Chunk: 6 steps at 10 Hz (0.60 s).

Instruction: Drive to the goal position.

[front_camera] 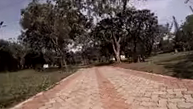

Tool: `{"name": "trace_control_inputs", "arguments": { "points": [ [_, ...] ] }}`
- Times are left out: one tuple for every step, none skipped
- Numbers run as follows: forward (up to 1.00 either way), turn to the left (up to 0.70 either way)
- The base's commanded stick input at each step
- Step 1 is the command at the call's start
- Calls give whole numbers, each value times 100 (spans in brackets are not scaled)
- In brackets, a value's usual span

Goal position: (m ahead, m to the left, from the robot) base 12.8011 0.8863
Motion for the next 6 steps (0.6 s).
{"name": "trace_control_inputs", "arguments": {
  "points": [
    [70, 0],
    [70, 0],
    [70, 0],
    [70, 0],
    [70, 0],
    [70, 0]
  ]
}}
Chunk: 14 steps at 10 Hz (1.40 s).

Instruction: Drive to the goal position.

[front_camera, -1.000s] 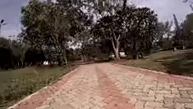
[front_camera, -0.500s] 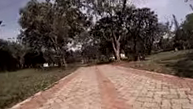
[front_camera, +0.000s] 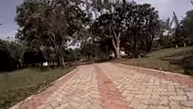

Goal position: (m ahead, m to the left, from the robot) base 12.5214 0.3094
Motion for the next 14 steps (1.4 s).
{"name": "trace_control_inputs", "arguments": {
  "points": [
    [70, 0],
    [70, 0],
    [70, 0],
    [70, 0],
    [70, 0],
    [70, 0],
    [70, 0],
    [70, 0],
    [70, 0],
    [70, 0],
    [70, 0],
    [70, 0],
    [70, 0],
    [70, 0]
  ]
}}
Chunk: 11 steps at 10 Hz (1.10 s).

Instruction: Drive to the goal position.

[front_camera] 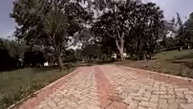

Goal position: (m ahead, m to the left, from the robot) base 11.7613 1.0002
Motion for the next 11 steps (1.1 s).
{"name": "trace_control_inputs", "arguments": {
  "points": [
    [70, 0],
    [70, 0],
    [70, 0],
    [70, 0],
    [70, 0],
    [70, 0],
    [70, 0],
    [70, 0],
    [70, 0],
    [70, 0],
    [70, 0]
  ]
}}
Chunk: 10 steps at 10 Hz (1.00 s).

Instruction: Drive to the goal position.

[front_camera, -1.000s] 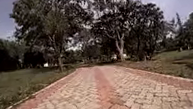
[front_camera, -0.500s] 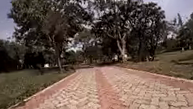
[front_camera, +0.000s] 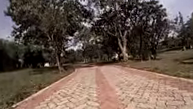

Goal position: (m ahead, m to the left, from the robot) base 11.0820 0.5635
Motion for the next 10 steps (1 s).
{"name": "trace_control_inputs", "arguments": {
  "points": [
    [70, 0],
    [70, 0],
    [70, 0],
    [70, 0],
    [70, 0],
    [70, 0],
    [70, 0],
    [70, 0],
    [70, 0],
    [70, 0]
  ]
}}
